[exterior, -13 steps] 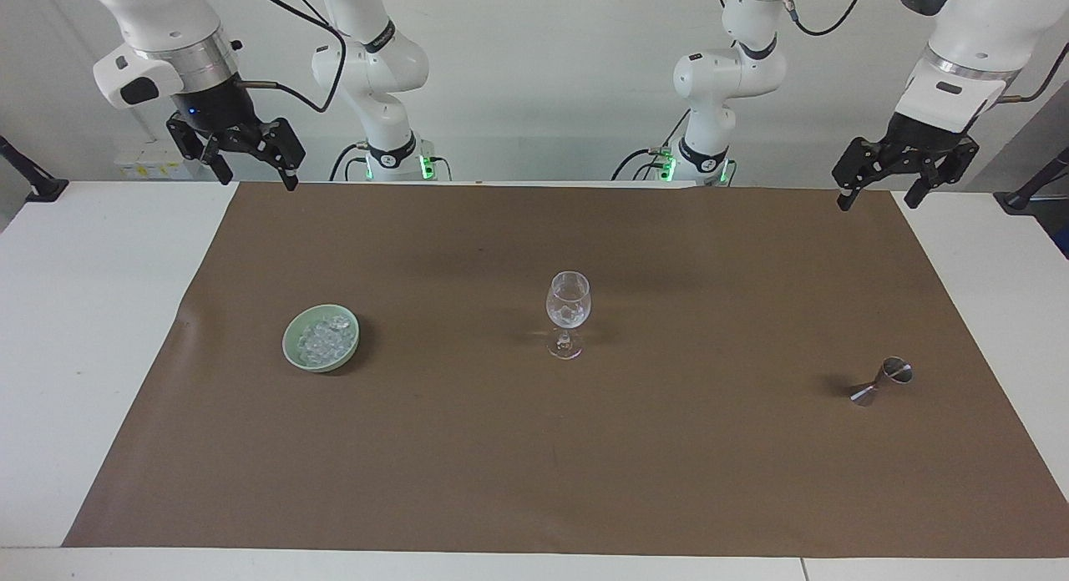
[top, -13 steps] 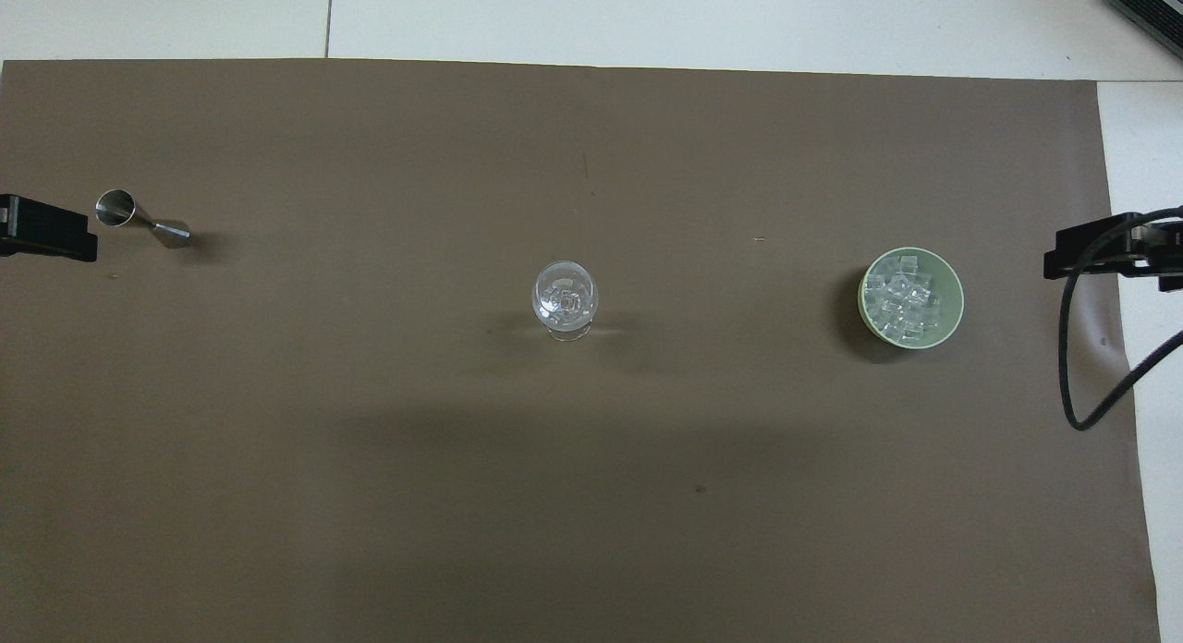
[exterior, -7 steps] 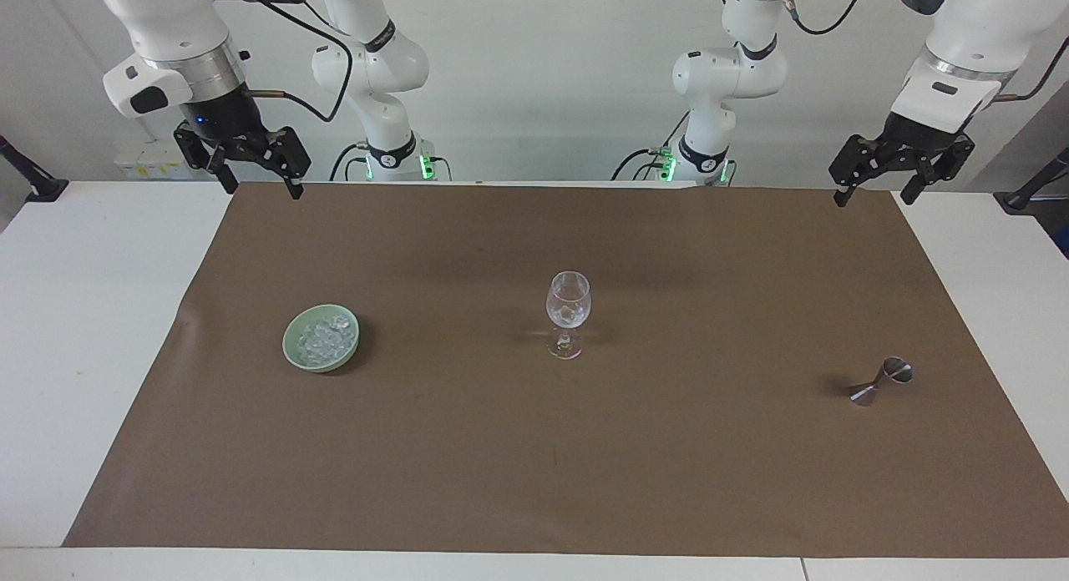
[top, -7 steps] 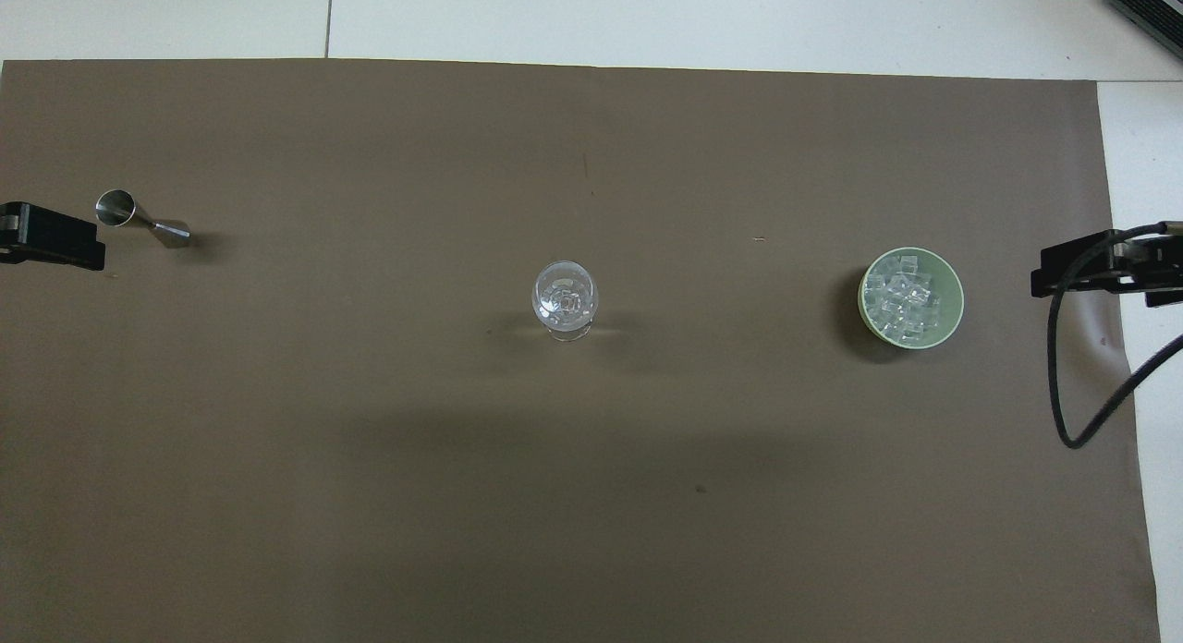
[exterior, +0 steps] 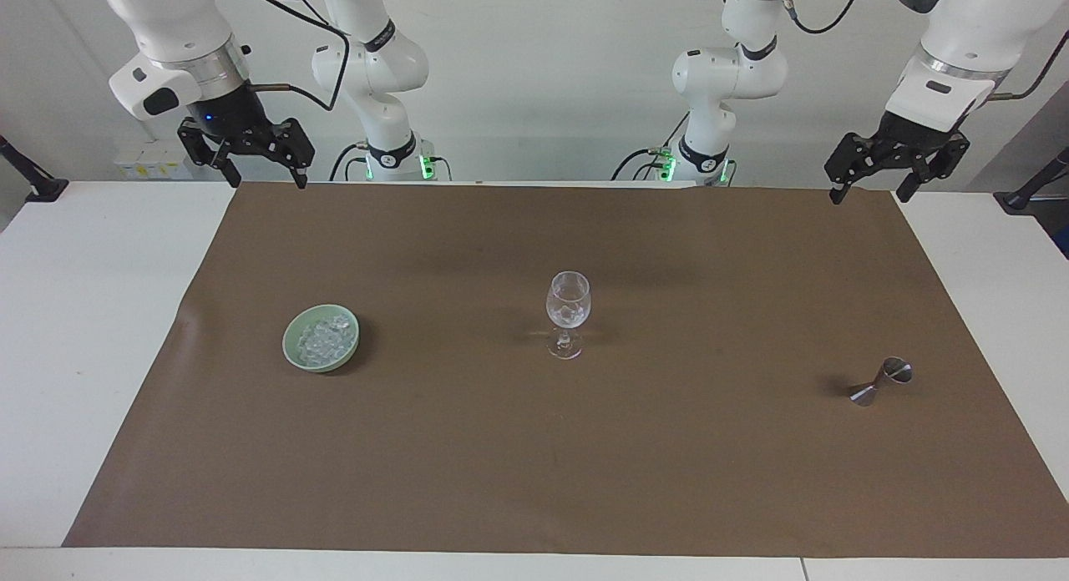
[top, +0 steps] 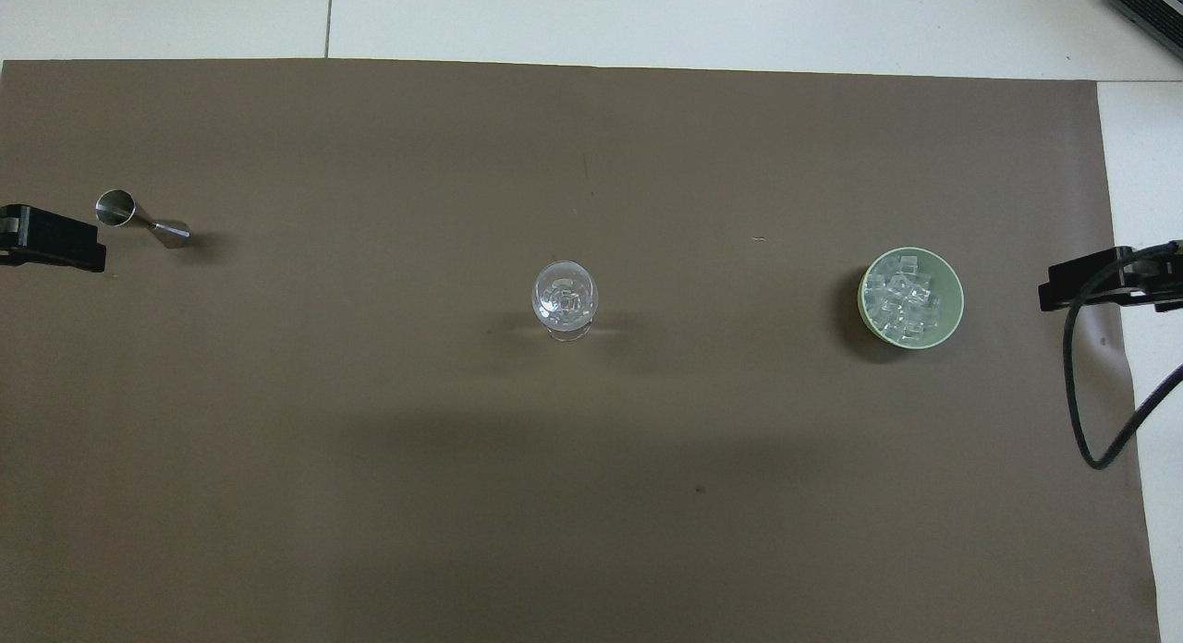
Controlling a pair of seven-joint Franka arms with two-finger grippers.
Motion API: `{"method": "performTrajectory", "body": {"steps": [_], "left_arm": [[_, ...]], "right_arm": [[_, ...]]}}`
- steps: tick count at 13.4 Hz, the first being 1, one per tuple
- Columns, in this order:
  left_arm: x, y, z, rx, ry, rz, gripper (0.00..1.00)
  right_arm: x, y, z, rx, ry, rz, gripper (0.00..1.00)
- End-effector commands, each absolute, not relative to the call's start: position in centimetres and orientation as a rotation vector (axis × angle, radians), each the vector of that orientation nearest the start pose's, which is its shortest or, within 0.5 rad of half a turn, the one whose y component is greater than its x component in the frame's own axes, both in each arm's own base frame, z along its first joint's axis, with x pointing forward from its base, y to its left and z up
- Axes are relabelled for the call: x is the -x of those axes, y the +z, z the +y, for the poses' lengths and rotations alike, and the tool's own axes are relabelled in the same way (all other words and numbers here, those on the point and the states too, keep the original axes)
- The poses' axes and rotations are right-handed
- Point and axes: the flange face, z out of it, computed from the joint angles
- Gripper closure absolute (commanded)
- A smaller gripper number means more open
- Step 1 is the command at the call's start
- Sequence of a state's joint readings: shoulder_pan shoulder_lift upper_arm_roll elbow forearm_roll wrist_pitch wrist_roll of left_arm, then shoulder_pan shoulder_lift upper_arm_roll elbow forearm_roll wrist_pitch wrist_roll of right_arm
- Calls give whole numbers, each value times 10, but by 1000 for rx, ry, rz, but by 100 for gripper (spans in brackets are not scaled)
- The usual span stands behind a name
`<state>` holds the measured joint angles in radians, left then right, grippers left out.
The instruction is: Pour wine and add ice with both arms
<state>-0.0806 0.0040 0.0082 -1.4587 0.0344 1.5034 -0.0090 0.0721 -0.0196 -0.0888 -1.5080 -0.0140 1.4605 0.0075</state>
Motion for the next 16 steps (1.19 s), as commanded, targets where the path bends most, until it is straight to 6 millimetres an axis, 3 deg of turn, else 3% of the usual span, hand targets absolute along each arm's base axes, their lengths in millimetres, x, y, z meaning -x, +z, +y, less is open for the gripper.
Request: {"method": "performTrajectory", "body": {"steps": [1,4,16], "left_arm": [[-538,665,-39,3100,-52,131,0],[-532,655,-39,3101,-59,136,0],[-533,655,-42,3104,-76,141,0]], "right_arm": [[-527,652,-15,3165,54,8,0],[-527,650,-16,3168,38,20,0],[-526,652,-17,3163,30,51,0]]}}
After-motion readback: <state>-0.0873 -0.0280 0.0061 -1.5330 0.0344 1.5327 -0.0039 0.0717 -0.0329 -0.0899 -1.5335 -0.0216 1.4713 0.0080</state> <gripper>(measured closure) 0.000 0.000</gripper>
